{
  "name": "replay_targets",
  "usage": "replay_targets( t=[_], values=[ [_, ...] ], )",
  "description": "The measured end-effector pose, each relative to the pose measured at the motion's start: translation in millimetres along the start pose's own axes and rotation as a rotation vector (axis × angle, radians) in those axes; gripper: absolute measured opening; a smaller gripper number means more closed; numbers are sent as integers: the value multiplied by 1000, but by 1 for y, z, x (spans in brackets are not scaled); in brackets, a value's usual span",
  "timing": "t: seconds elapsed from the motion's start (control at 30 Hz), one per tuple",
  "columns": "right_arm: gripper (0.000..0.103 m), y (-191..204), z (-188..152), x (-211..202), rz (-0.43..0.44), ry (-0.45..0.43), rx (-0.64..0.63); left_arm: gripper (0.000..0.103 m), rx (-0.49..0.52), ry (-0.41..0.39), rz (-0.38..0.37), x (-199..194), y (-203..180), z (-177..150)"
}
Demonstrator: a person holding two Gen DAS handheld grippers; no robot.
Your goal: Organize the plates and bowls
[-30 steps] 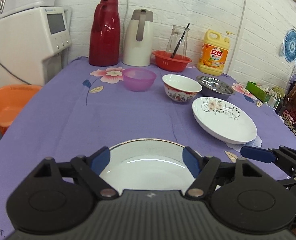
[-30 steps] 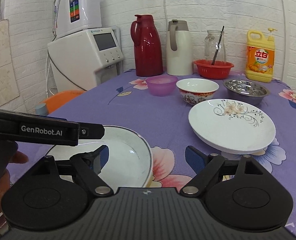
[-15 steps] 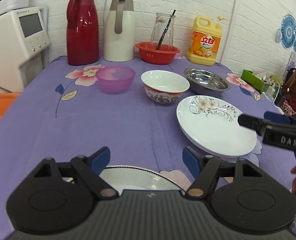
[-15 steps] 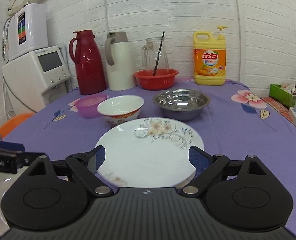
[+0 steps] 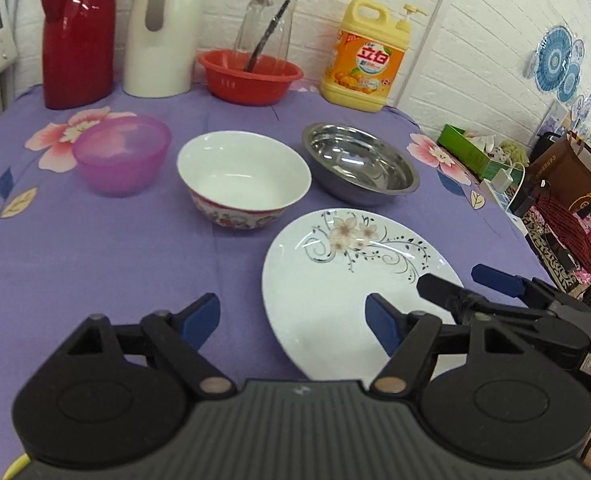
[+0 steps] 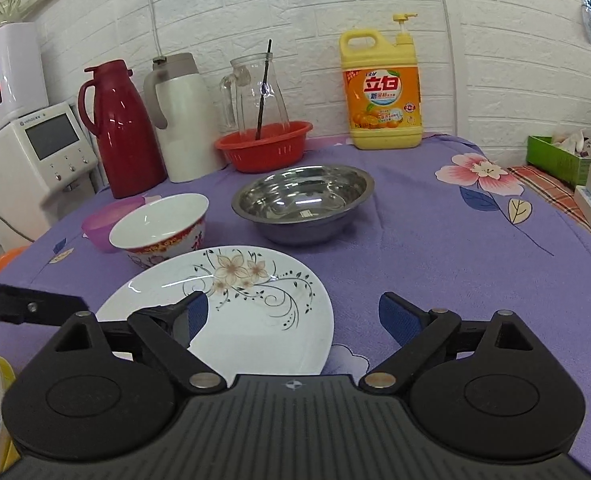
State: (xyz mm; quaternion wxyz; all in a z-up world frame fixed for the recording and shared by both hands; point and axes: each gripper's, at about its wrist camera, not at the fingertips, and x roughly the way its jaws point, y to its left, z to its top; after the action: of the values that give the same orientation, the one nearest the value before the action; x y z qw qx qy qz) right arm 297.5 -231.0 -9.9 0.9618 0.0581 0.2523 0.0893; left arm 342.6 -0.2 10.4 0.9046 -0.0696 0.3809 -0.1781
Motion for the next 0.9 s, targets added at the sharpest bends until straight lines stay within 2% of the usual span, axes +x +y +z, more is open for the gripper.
replay_targets(
  t=[0.1, 0.23, 0.5, 0.73, 0.77, 0.9],
  values=[
    [103, -4, -3, 10, -7, 55, 19, 73, -18, 50, 16, 25, 0, 3],
    [103, -1, -6, 14, 4, 76, 12, 73, 4, 66, 54, 45, -1, 2],
    [103, 11, -11, 19, -2, 103, -58, 72, 62, 64, 103, 48, -10, 0],
    [103, 18, -12, 20, 8, 114, -111, 62, 108, 86, 88, 53, -25, 0],
    [103, 20, -13, 19, 26, 112, -118, 59, 105, 79, 80, 53, -27, -1],
    [103, 25, -13, 13, 17, 121, -105, 57, 65, 72, 108, 46, -32, -7]
  ],
)
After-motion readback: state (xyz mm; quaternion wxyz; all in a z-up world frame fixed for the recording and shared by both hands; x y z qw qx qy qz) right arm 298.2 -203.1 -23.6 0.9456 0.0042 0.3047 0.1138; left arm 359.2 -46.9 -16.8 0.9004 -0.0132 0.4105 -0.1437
